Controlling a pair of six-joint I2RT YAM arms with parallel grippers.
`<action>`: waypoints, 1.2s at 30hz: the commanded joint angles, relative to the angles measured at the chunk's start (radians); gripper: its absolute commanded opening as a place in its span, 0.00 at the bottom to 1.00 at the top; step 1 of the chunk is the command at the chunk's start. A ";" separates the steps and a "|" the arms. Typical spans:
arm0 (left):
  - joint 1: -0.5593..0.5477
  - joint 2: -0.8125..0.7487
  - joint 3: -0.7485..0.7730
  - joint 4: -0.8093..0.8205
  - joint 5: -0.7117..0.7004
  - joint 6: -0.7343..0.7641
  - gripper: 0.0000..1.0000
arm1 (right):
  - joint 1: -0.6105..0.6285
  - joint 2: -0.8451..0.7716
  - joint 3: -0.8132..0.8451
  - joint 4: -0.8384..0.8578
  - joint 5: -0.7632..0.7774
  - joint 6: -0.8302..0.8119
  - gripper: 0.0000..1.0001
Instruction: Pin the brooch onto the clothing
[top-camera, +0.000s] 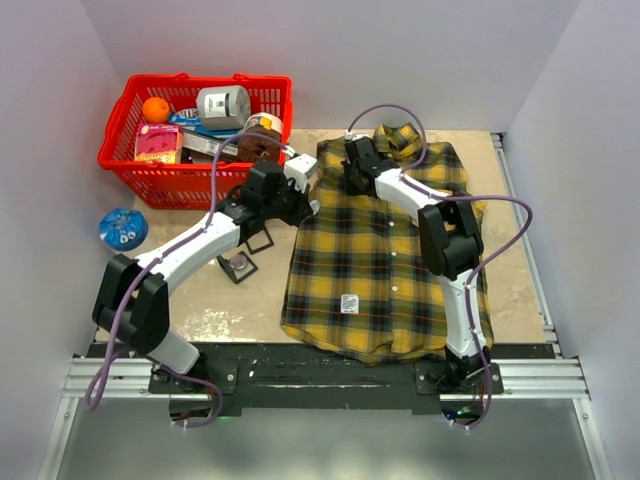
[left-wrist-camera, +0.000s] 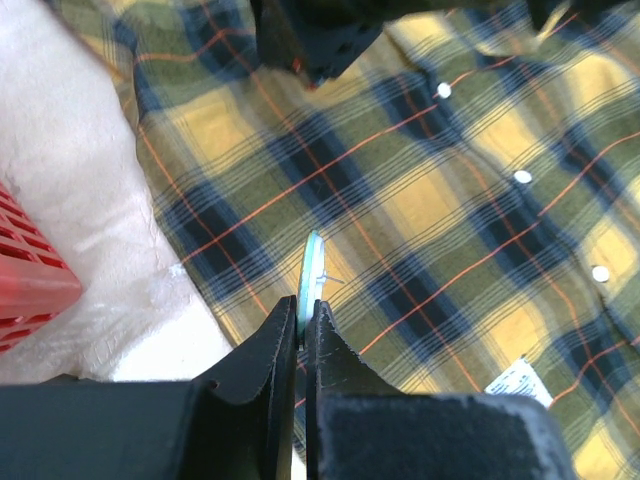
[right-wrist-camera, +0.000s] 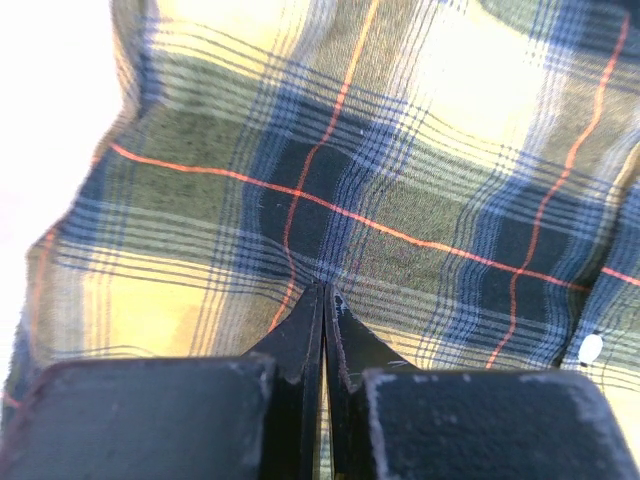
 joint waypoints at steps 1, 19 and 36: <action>-0.001 0.058 0.044 0.005 -0.027 -0.007 0.00 | -0.001 -0.080 0.014 0.045 -0.028 0.007 0.00; -0.033 0.371 0.334 -0.052 -0.056 -0.044 0.00 | -0.045 -0.178 -0.115 0.123 -0.116 0.004 0.47; -0.031 0.561 0.507 -0.080 -0.092 -0.030 0.00 | -0.075 -0.106 -0.147 0.179 -0.205 -0.015 0.46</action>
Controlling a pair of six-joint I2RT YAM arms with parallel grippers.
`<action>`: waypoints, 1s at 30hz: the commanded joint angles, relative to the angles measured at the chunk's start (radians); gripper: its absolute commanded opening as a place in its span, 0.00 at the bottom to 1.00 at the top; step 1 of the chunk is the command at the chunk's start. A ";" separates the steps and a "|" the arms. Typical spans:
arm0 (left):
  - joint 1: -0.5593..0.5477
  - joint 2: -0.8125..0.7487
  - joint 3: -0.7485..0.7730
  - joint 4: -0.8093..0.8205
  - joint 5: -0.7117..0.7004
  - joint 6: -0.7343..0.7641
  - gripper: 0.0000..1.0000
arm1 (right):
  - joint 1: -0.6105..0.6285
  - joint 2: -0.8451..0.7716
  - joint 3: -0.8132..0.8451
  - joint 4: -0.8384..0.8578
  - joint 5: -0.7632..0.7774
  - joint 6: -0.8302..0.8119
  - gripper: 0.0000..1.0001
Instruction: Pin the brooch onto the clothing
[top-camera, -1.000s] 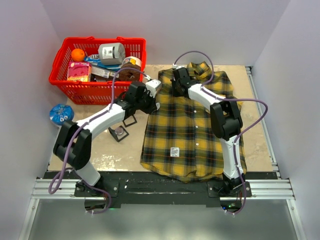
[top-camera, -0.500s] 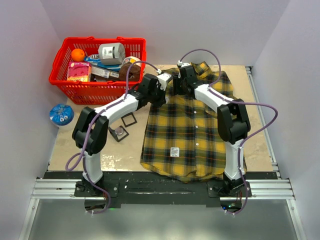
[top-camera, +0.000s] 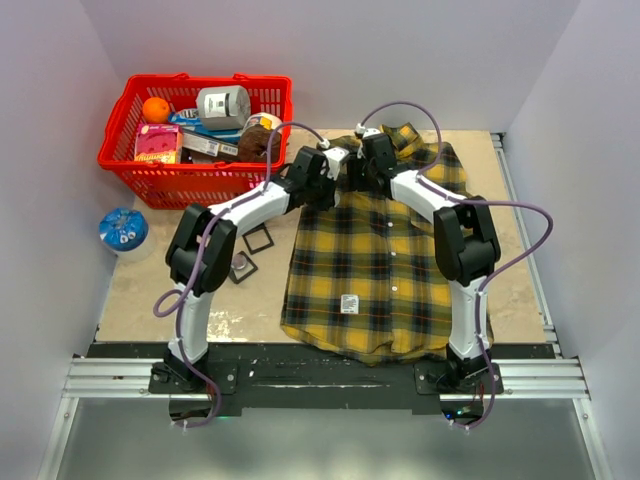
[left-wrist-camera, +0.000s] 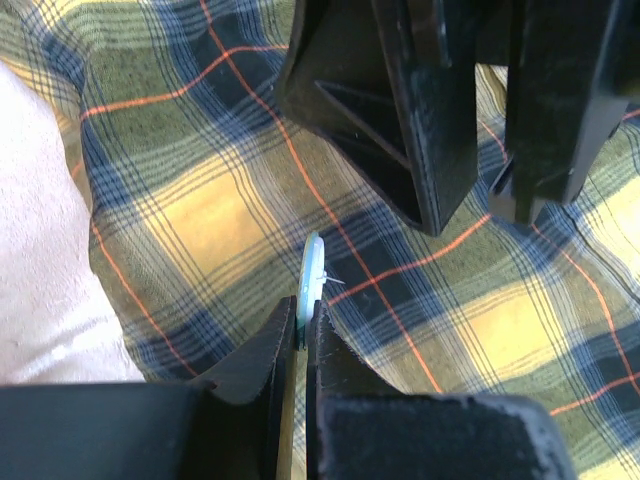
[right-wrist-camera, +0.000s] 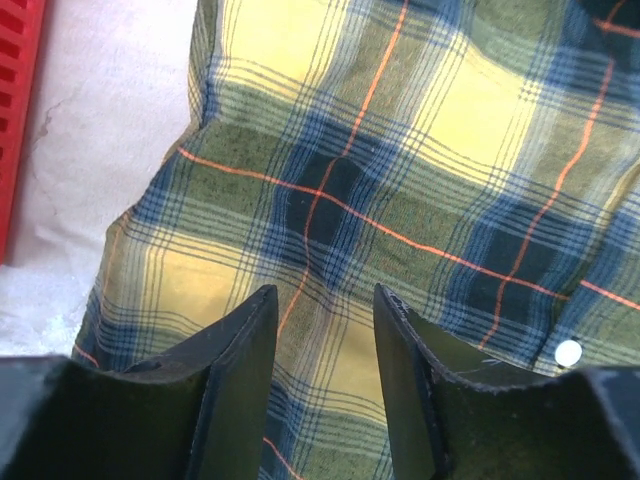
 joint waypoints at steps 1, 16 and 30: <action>0.004 0.035 0.068 0.006 -0.007 -0.004 0.00 | -0.018 0.018 -0.017 0.049 -0.048 -0.006 0.45; 0.021 0.146 0.203 -0.028 -0.017 0.007 0.00 | -0.030 0.047 -0.028 0.071 -0.097 -0.013 0.19; 0.030 0.231 0.282 -0.069 0.004 0.006 0.00 | -0.031 0.037 -0.069 0.128 -0.152 -0.003 0.00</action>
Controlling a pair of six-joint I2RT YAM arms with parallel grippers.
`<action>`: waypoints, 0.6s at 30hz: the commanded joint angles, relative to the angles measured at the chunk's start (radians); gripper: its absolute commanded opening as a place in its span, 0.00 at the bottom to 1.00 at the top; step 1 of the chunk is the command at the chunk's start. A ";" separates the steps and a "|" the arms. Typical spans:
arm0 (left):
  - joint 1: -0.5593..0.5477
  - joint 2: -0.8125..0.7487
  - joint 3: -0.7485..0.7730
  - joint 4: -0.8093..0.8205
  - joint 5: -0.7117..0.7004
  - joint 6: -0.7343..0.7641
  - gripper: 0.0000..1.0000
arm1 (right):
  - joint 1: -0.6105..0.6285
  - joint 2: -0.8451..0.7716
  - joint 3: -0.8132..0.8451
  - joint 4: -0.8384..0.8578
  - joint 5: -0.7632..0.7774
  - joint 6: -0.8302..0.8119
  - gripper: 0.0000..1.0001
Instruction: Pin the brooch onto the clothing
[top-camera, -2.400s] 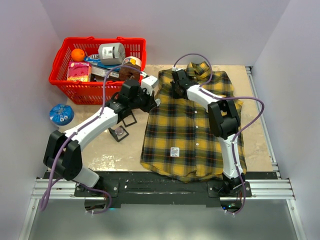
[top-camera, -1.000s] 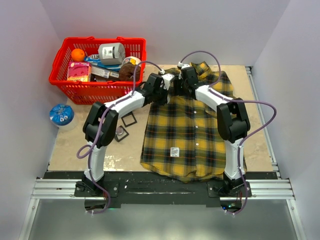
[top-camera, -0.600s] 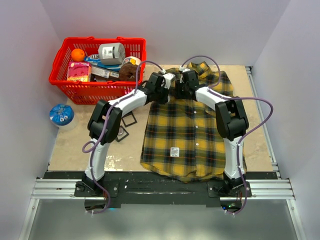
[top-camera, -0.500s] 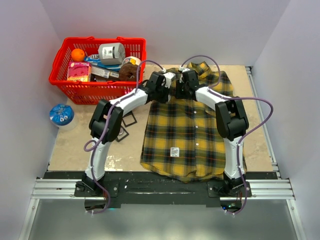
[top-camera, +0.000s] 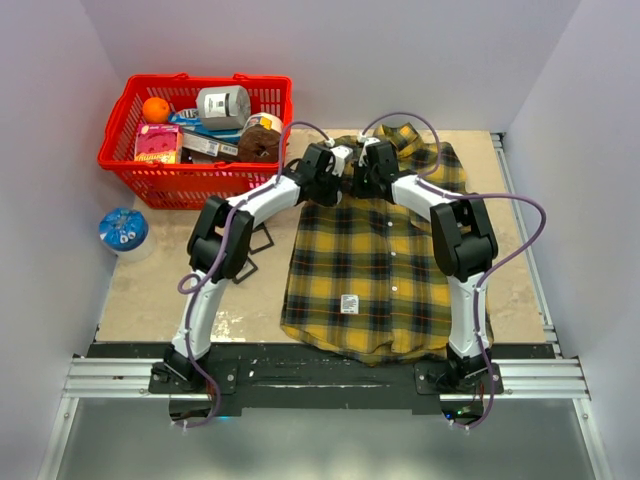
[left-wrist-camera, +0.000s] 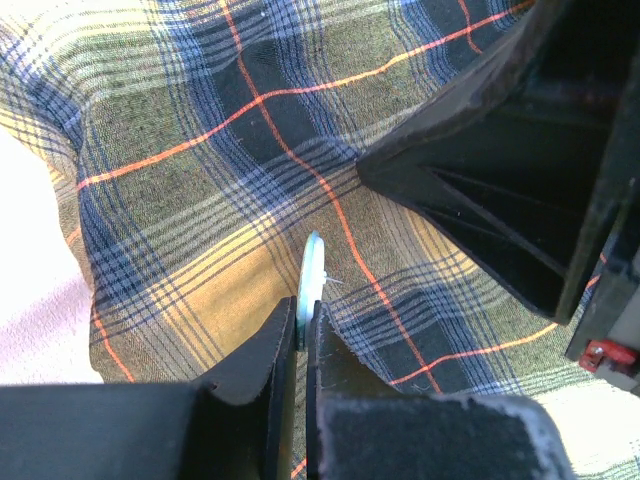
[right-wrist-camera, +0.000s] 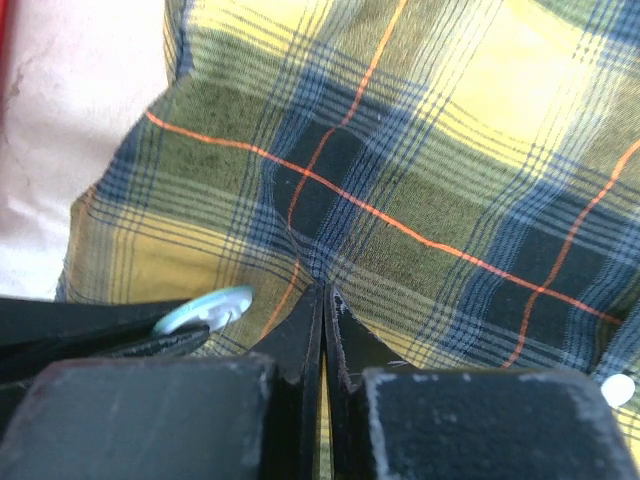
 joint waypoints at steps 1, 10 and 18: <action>0.012 0.028 0.070 -0.009 0.021 0.003 0.00 | -0.006 -0.014 -0.032 0.080 -0.053 0.007 0.00; 0.015 0.054 0.088 -0.026 0.021 0.007 0.00 | -0.006 -0.048 -0.103 0.167 -0.118 0.038 0.00; 0.017 0.066 0.088 -0.026 0.028 0.003 0.00 | -0.009 -0.085 -0.173 0.248 -0.156 0.084 0.00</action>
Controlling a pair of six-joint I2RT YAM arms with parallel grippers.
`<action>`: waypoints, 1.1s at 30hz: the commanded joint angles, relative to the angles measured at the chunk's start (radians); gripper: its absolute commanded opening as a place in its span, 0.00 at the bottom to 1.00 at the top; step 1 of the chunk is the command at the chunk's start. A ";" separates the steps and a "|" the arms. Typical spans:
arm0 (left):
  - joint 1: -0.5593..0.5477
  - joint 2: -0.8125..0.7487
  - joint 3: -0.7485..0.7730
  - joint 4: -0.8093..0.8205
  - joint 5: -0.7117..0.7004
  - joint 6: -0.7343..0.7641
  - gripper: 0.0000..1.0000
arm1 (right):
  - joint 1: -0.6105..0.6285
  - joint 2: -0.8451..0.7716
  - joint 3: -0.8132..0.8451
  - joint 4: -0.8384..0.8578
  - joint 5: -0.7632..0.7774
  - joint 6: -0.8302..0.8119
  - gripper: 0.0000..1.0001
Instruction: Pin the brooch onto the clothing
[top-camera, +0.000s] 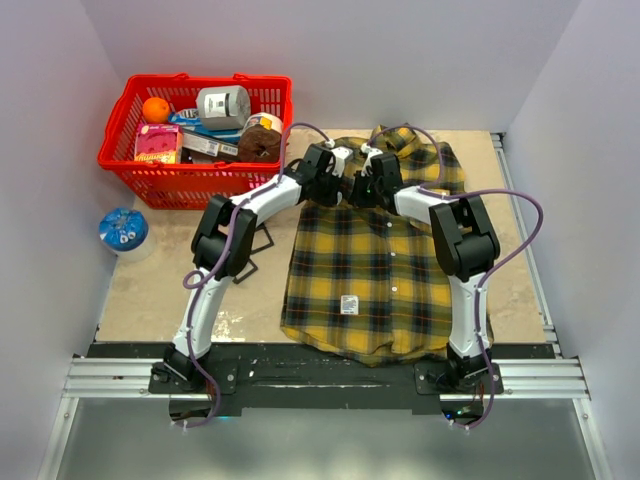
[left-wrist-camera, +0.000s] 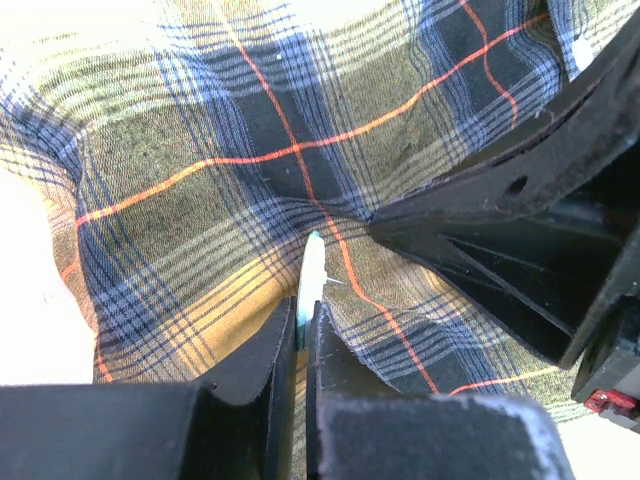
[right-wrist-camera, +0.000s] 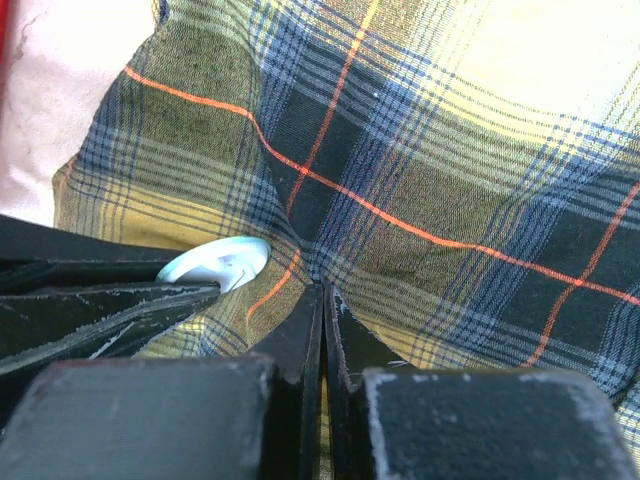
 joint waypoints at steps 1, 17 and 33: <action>0.009 0.011 0.036 -0.011 0.016 0.005 0.00 | 0.002 -0.083 -0.031 0.090 -0.067 0.045 0.00; 0.009 0.013 0.031 -0.007 0.024 -0.003 0.00 | -0.012 -0.109 -0.063 0.140 -0.129 0.086 0.00; 0.009 0.014 0.035 -0.019 0.030 -0.002 0.00 | -0.012 -0.140 -0.115 0.216 -0.186 0.108 0.00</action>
